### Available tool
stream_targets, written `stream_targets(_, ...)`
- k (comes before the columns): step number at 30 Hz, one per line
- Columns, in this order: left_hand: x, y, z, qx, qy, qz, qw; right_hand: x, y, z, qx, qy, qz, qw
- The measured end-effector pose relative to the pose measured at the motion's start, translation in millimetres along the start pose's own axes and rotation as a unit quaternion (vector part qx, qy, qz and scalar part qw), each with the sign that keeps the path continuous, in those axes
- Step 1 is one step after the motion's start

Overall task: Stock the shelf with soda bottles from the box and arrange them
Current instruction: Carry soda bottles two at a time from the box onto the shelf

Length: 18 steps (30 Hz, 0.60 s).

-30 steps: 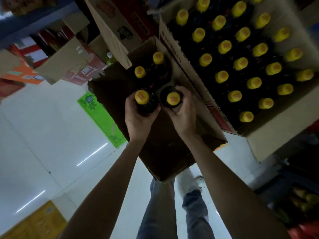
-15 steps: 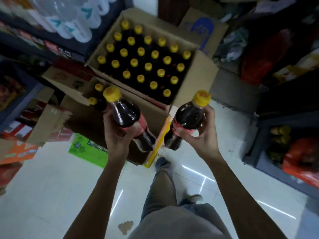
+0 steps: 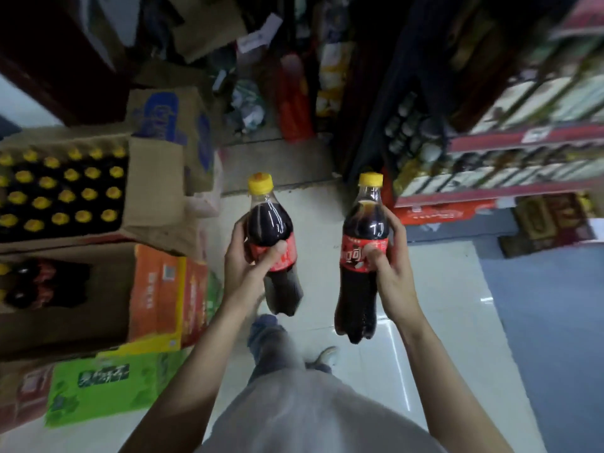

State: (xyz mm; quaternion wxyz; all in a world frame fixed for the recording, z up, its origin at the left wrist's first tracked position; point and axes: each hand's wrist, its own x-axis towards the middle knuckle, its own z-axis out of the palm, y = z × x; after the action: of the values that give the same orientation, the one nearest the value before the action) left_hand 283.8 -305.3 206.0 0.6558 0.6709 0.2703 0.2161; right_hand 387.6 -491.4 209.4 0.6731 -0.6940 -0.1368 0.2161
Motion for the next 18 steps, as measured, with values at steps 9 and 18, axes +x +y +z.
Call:
stream_targets(9,17,68,224,-0.039,-0.173,0.060,0.982,13,-38,-214,-0.051,0.133,-0.093,0.985)
stream_targets(18,79,139,432,-0.132,-0.237,0.141,0.952,104,-121,-395,-0.106,0.169,-0.217,0.956)
